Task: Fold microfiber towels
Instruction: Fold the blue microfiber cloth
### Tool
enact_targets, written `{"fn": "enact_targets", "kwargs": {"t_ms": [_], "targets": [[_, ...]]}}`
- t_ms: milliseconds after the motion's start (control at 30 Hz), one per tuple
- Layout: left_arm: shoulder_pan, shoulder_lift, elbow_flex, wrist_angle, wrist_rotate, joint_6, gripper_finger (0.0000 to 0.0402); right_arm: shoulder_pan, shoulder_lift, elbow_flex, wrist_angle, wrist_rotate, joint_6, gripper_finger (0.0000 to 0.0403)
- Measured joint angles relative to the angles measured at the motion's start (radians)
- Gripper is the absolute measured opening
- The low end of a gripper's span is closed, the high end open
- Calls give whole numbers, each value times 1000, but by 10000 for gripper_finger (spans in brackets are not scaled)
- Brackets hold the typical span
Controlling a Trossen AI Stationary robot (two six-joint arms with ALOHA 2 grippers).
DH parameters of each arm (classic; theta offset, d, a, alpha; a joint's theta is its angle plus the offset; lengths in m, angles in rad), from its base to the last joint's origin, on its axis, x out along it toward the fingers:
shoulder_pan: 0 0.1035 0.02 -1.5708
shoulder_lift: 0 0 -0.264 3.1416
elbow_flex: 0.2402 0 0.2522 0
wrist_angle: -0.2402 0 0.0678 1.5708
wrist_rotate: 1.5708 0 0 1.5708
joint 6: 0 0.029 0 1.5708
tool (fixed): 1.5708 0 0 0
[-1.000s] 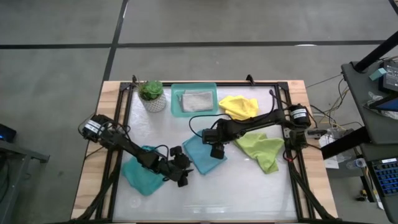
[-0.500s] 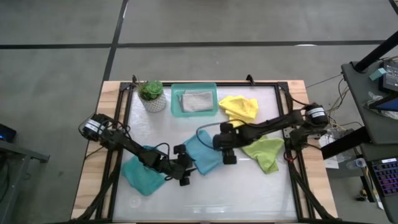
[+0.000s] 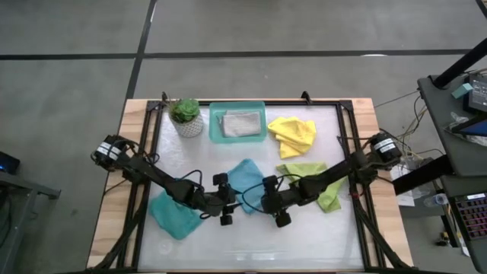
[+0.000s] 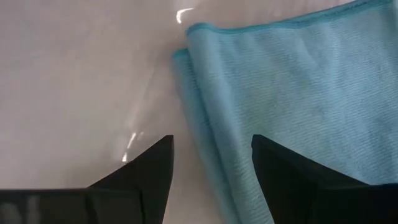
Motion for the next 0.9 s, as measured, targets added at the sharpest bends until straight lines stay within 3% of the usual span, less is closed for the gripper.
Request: {"fn": "enact_targets", "kwargs": {"t_ms": [433, 833, 900], "targets": [[-3, -123, -3, -113, -23, 28, 162, -10, 95, 40, 6, 20, -59, 162], [-3, -172, -27, -189, -27, 25, 162, -12, 93, 39, -19, 9, -131, 22], [-3, -172, -29, -184, -27, 22, 162, -9, 88, 39, -35, 15, -140, 13]]}}
